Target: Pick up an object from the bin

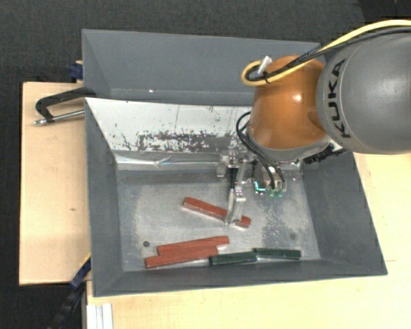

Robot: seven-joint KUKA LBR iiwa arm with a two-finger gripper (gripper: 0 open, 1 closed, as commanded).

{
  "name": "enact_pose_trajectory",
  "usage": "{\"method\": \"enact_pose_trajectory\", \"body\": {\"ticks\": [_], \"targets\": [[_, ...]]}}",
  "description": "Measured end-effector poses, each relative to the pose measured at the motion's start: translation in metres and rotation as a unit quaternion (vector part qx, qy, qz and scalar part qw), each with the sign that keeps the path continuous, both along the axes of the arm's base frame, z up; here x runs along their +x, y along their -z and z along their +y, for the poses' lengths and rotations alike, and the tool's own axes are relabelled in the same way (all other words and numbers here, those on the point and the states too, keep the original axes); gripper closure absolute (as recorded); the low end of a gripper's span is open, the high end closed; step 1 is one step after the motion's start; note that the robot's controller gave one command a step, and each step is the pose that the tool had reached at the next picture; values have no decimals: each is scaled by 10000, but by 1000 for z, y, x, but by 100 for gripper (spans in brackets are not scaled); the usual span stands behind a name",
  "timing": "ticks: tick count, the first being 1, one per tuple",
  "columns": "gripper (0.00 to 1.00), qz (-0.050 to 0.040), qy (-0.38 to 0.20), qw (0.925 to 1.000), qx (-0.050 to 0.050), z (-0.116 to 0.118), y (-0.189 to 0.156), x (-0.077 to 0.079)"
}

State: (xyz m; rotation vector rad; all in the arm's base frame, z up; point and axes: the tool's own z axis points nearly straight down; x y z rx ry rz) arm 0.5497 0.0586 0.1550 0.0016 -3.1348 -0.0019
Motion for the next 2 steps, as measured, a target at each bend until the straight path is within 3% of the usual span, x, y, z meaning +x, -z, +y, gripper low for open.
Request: {"method": "enact_pose_trajectory", "body": {"ticks": [1,2], "targets": [[0,-43,4,10000,3,0,-4,2],[100,-40,9,10000,4,-4,84,-1]]}}
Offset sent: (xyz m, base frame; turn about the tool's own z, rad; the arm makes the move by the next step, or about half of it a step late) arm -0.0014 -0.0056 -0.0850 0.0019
